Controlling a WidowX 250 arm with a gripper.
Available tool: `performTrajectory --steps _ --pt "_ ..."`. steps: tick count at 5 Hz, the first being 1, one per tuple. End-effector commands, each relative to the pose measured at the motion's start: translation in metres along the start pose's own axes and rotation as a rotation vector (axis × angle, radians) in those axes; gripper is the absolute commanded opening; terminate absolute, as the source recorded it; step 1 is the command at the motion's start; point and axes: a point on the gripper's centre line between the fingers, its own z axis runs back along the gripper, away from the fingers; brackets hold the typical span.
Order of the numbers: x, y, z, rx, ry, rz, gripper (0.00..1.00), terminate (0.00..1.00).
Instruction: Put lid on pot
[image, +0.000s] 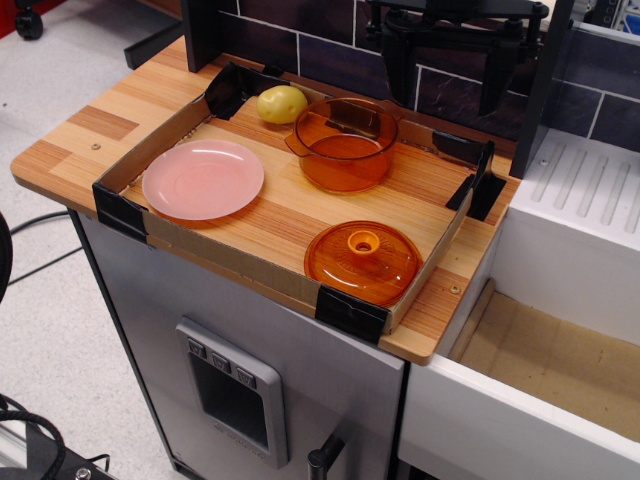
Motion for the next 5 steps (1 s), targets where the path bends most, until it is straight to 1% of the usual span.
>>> performTrajectory --steps 1,2,3,4,5 --pt "0.000 0.000 0.000 0.000 0.000 0.000 1.00 0.00" --pt "-0.008 0.014 -0.001 -0.026 -0.018 -0.087 1.00 0.00" --pt "-0.016 0.033 0.002 -0.044 -0.008 -0.148 1.00 0.00" --pt "-0.021 0.052 -0.002 -0.058 0.012 -0.194 1.00 0.00" --pt "-0.040 0.055 -0.033 -0.039 -0.008 -0.215 1.00 0.00"
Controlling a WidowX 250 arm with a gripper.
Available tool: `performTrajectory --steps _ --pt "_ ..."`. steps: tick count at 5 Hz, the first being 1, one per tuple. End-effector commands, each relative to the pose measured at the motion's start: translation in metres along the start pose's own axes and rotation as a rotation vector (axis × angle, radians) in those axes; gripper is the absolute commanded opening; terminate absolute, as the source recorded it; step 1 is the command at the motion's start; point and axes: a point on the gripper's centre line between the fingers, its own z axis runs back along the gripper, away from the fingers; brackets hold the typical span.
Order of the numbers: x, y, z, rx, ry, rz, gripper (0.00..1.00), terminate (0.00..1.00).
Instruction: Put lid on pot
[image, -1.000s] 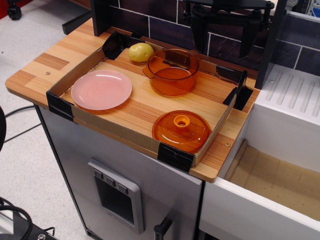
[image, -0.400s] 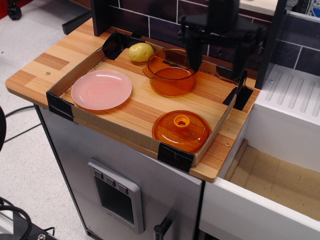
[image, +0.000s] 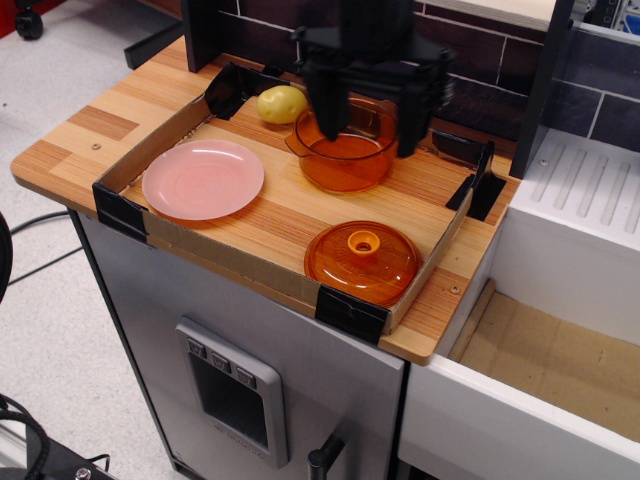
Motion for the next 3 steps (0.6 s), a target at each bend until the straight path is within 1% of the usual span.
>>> performTrajectory --steps 1,2,3 --pt "-0.013 0.002 -0.032 0.036 -0.080 -0.038 1.00 0.00" --pt "-0.015 -0.001 -0.047 0.051 -0.084 -0.049 1.00 0.00" --pt "-0.013 -0.006 -0.049 0.044 -0.085 -0.046 1.00 0.00"
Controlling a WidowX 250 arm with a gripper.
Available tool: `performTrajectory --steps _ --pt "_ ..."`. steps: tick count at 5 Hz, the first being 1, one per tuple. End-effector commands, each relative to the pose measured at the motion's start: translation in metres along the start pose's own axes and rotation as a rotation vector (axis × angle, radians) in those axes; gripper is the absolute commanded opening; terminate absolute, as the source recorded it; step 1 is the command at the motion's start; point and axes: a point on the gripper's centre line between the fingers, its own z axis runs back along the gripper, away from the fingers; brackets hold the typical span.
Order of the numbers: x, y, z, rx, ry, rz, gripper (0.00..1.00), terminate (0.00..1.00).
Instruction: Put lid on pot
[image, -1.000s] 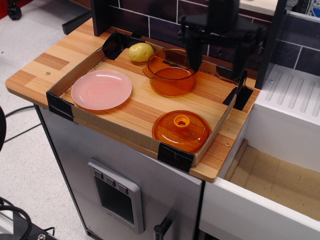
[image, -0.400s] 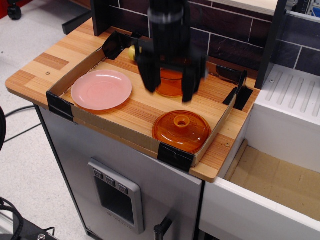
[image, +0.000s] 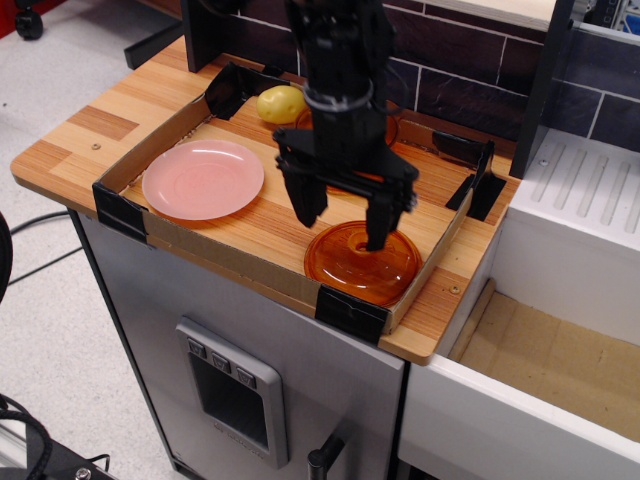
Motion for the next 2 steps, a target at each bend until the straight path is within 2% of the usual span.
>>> performTrajectory --steps 1,2 --pt "0.0101 -0.0070 0.0014 -0.010 -0.040 0.008 1.00 0.00" --pt "0.0087 -0.0099 -0.0020 -0.009 -0.043 0.007 1.00 0.00"
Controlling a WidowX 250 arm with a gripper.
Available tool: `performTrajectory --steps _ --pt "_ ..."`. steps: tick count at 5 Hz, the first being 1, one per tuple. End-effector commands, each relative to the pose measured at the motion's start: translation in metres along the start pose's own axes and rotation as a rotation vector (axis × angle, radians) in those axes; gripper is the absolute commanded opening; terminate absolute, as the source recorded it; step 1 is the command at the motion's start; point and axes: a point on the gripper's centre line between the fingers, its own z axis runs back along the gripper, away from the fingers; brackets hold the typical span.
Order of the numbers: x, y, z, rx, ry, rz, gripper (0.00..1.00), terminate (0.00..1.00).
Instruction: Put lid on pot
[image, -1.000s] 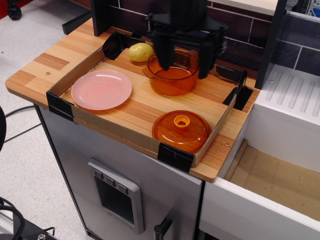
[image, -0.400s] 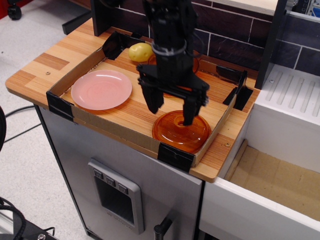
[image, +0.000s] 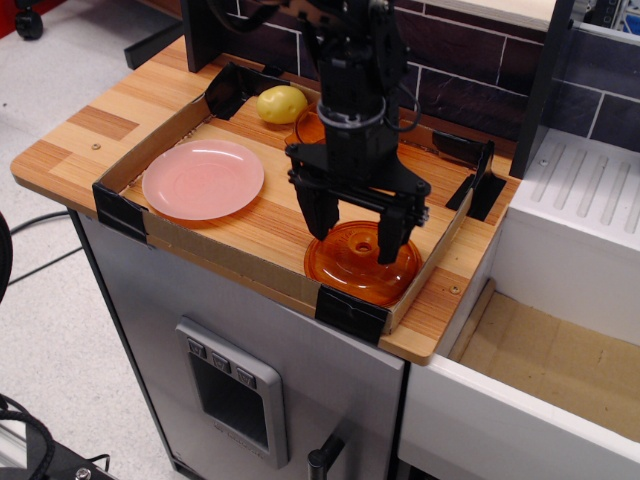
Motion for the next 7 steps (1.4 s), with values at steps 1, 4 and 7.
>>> performTrajectory --steps 1,4,7 --pt "0.010 -0.006 0.001 0.002 -0.034 0.005 1.00 0.00" --pt "0.010 -0.006 -0.004 0.009 -0.031 0.036 0.00 0.00" --pt "0.028 -0.004 0.052 -0.033 -0.055 0.101 0.00 0.00"
